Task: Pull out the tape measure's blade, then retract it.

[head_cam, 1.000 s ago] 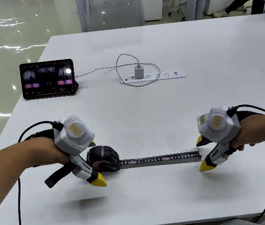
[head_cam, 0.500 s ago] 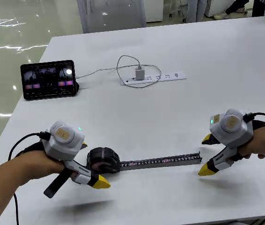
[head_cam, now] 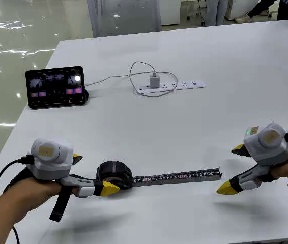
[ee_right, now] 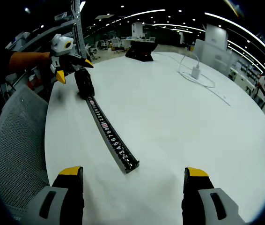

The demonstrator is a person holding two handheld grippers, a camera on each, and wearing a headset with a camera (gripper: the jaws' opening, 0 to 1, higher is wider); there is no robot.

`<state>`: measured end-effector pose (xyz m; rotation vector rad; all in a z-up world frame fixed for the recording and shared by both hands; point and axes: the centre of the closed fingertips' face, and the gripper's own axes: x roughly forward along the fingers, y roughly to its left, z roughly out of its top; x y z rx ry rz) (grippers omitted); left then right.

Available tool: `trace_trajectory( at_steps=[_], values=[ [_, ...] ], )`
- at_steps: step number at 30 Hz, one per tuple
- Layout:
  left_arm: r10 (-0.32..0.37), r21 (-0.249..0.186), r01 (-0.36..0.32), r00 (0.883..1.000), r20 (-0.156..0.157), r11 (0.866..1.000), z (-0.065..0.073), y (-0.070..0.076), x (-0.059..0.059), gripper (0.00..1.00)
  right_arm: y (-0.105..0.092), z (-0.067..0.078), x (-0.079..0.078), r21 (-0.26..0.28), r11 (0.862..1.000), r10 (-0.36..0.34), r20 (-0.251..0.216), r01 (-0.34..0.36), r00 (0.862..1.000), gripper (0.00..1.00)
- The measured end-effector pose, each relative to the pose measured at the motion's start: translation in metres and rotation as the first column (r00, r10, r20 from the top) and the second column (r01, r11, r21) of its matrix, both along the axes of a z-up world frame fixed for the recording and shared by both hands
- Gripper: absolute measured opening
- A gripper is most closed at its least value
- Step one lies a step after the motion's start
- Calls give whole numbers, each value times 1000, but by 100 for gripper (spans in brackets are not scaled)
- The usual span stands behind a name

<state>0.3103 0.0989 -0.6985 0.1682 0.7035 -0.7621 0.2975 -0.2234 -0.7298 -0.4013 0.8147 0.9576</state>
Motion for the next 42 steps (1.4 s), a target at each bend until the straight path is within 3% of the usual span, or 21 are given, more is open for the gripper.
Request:
trace_trajectory(
  at_steps=[6, 13, 18, 20, 21, 24, 27, 31, 38, 42],
  values=[
    [22, 4, -22, 999, 35, 1000, 2, 7, -7, 99, -7, 5, 0, 16, 999, -45, 39, 44, 998, 98],
    [34, 37, -37, 997, 73, 999, 5, 17, -7, 99, -7, 16, -9, 72, 993, -97, 59, 92, 994, 99],
    [61, 8, -62, 994, 88, 998, 9, 22, -7, 99, -14, 18, -16, 76, 991, -113, 77, 107, 991, 99],
    [67, 5, -67, 994, 83, 998, 8, 23, -9, 99, -11, 27, -18, 140, 983, -135, 84, 122, 987, 99],
    [60, 21, -62, 995, 81, 998, 7, 24, -11, 99, -14, 30, -19, 136, 983, -139, 97, 125, 986, 99],
    [33, 53, -40, 992, 119, 998, 9, 23, -17, 99, -17, 31, -21, 129, 984, -141, 122, 125, 982, 99],
    [45, 44, -50, 992, 114, 998, 9, 24, -20, 99, -19, 31, -25, 131, 984, -140, 124, 124, 982, 99],
    [44, 46, -51, 989, 141, 998, 10, 23, -25, 99, -20, 32, -30, 144, 982, -147, 149, 125, 978, 99],
    [39, 22, -43, 987, 158, 999, 8, 20, -36, 99, -21, 29, -40, 158, 978, -160, 149, 136, 976, 99],
    [69, 5, -71, 988, 140, 997, -2, 24, -45, 99, -22, 28, -47, 159, 977, -167, 152, 143, 974, 99]
  ],
)
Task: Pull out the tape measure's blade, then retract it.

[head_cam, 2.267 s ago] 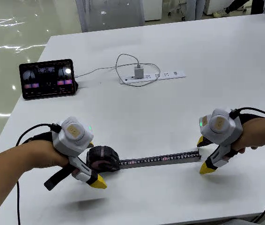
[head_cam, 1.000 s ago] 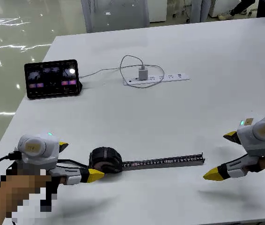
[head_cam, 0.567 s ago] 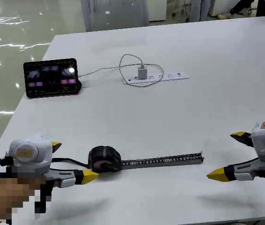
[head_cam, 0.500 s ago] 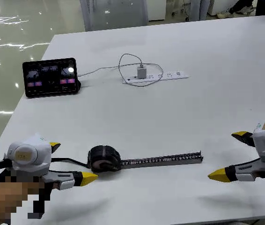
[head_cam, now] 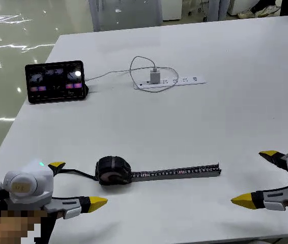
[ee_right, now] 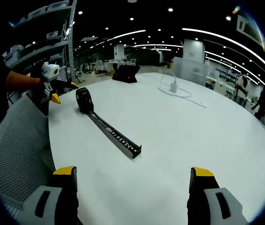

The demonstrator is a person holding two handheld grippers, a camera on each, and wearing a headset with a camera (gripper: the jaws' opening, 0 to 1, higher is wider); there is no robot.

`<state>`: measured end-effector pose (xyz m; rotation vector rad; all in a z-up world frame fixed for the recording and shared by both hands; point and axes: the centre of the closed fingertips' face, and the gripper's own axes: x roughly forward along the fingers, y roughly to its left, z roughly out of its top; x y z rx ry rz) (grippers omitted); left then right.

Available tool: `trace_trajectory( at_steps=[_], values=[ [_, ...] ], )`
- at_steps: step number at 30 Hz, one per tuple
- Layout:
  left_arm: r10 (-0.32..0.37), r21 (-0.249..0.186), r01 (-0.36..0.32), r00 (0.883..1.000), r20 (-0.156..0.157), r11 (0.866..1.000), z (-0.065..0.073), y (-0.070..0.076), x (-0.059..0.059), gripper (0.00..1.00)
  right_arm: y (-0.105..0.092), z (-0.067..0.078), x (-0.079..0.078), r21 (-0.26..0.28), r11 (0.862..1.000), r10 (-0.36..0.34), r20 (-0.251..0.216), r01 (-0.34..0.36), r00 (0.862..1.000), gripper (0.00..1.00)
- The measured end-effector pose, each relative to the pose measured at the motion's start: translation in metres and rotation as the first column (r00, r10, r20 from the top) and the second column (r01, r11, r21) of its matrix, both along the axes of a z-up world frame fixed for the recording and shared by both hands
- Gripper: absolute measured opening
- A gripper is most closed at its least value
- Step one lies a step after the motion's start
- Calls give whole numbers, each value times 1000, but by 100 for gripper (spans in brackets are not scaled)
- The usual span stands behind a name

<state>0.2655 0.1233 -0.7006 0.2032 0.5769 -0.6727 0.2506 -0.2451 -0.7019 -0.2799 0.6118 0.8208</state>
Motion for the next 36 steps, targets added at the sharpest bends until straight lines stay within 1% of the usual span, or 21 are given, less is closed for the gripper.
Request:
trace_trajectory(
  at_steps=[5, 8, 10, 14, 16, 19, 20, 22, 27, 32, 36],
  values=[
    [20, -2, -20, 1000, 15, 1000, -3, 5, -5, 99, 1, -4, -12, 0, 1000, 1, -2, -1, 1000, 99],
    [41, -13, -41, 999, 15, 999, -2, 5, -9, 99, -1, -3, -15, 36, 999, -33, -16, 33, 999, 99],
    [49, -22, -48, 999, 18, 999, 0, 6, -12, 99, -2, -1, -18, 48, 998, -48, -13, 49, 999, 99],
    [57, -32, -57, 998, 7, 998, -3, 7, -16, 99, -3, -1, -23, 71, 995, -73, -14, 73, 997, 99],
    [64, -32, -63, 998, 6, 997, -4, 10, -16, 99, -5, -4, -24, 64, 995, -78, -16, 79, 997, 99],
    [76, -48, -76, 997, 1, 996, -3, 9, -17, 99, -7, -3, -26, 62, 995, -81, -16, 82, 997, 99],
    [76, -48, -76, 997, -4, 996, -4, 9, -18, 99, -8, -3, -26, 64, 995, -81, -16, 82, 997, 99],
    [71, -45, -71, 997, -2, 996, -5, 8, -19, 99, -9, -3, -27, 64, 994, -84, -17, 85, 996, 99],
    [73, -42, -74, 997, -13, 996, -9, 9, -21, 99, -8, -5, -30, 60, 995, -79, -24, 81, 997, 99],
    [76, -35, -76, 997, -17, 996, -10, 10, -20, 99, -8, -3, -29, 58, 995, -79, -24, 80, 997, 99],
    [70, -31, -71, 997, -10, 997, -9, 9, -19, 99, -9, -3, -29, 53, 996, -76, -21, 77, 997, 99]
  ],
)
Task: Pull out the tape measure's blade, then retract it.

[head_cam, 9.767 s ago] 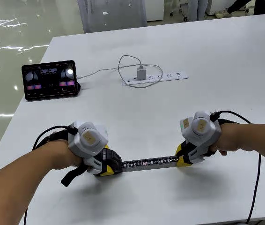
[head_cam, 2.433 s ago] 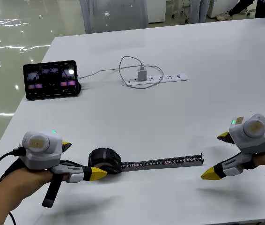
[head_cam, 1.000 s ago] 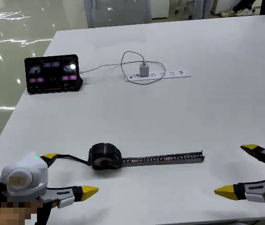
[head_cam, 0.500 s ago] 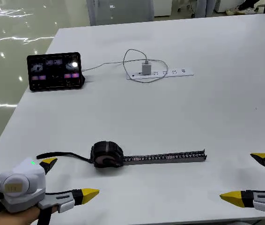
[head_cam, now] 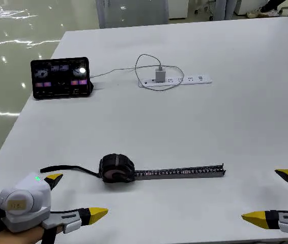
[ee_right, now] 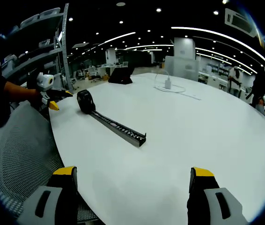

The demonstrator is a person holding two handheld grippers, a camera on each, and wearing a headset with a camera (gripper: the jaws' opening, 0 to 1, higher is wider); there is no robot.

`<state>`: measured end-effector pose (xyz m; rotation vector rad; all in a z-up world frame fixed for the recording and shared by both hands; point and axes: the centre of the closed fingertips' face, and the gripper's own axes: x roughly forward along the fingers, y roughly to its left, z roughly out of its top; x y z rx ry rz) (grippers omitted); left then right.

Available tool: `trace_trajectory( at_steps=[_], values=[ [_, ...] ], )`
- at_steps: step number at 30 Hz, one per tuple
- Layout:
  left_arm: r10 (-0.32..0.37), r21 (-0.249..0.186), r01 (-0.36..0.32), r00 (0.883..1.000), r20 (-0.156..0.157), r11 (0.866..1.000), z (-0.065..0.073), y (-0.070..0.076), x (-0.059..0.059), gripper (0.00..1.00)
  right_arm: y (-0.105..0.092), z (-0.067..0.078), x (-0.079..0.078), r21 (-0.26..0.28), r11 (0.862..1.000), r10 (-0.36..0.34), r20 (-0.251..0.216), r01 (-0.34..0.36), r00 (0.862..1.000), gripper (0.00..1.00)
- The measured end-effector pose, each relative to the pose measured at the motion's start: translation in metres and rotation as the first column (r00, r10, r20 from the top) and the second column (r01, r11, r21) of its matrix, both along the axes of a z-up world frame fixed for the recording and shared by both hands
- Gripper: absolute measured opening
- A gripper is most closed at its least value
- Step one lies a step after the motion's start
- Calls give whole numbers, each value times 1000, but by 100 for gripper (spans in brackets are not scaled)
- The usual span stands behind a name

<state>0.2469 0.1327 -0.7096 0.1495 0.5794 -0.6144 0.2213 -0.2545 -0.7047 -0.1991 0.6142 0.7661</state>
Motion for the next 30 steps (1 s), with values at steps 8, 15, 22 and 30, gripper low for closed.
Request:
trace_trajectory(
  at_steps=[8, 15, 22, 30],
  values=[
    [-9, -9, 9, 1000, -8, 1000, 7, -13, 6, 99, 3, -1, -2, -29, 999, 43, -23, -43, 999, 99],
    [1, 2, 0, 998, -60, 1000, 6, -27, 13, 99, 4, -3, 3, -66, 995, 77, -51, -80, 996, 99],
    [38, -41, -41, 997, -66, 998, 14, -39, 30, 99, 7, -5, 6, -115, 983, 137, -82, -146, 987, 99],
    [77, -60, -80, 996, -39, 995, 27, -54, 51, 99, 14, -12, 7, -156, 960, 215, -127, -233, 968, 99]
  ],
)
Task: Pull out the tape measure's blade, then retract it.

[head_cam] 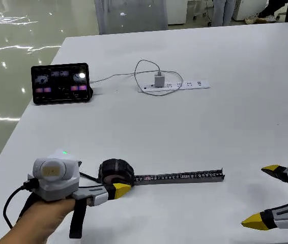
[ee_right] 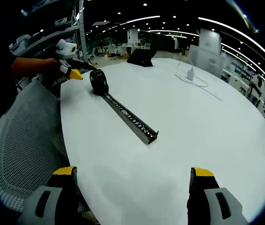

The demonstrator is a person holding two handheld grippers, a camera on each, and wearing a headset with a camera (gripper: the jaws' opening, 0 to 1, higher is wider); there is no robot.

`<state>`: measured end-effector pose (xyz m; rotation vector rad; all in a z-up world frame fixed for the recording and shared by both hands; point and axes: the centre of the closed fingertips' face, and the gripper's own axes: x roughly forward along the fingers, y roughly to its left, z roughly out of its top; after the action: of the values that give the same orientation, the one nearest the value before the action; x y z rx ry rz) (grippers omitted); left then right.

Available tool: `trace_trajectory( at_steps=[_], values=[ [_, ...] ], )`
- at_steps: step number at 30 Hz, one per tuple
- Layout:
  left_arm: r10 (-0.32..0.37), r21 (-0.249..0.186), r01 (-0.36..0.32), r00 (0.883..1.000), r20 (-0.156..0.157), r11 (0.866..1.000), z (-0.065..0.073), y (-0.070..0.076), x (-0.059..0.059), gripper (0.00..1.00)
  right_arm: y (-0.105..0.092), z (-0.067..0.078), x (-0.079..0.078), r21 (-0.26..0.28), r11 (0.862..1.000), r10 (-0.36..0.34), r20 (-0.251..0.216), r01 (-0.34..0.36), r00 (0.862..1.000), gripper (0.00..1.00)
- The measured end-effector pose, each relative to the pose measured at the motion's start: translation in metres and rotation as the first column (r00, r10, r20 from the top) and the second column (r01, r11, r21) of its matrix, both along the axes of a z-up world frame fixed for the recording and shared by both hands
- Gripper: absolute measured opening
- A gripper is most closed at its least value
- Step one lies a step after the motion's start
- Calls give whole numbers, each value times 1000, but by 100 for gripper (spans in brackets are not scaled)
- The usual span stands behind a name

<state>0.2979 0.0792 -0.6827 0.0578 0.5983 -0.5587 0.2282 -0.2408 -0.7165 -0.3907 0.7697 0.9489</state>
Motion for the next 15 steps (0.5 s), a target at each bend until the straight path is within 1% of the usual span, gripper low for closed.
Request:
trace_trajectory(
  at_steps=[3, 4, 5, 7, 9, 11, 15],
  values=[
    [2, 5, -2, 1000, 13, 1000, 2, -6, 6, 99, 1, 0, 4, -15, 1000, 27, -6, -27, 1000, 99],
    [8, 14, -8, 1000, 19, 1000, 3, -6, 9, 99, 2, 0, 5, -18, 999, 33, -5, -33, 999, 99],
    [20, 36, -21, 999, 31, 999, 3, -4, 11, 99, 2, 1, 6, -22, 999, 39, -3, -39, 999, 99],
    [33, 43, -34, 999, 34, 999, 4, -4, 15, 99, 3, 1, 9, -36, 998, 49, -3, -49, 999, 99],
    [49, 30, -50, 998, 31, 998, 4, -5, 18, 99, 3, 1, 11, -47, 997, 60, -4, -60, 998, 99],
    [56, 27, -57, 998, 29, 998, 4, -7, 19, 99, 4, 1, 13, -59, 995, 79, -4, -79, 997, 99],
    [69, 41, -71, 997, 35, 997, 3, -9, 22, 99, 2, -1, 18, -85, 990, 109, -10, -110, 994, 99]
  ],
)
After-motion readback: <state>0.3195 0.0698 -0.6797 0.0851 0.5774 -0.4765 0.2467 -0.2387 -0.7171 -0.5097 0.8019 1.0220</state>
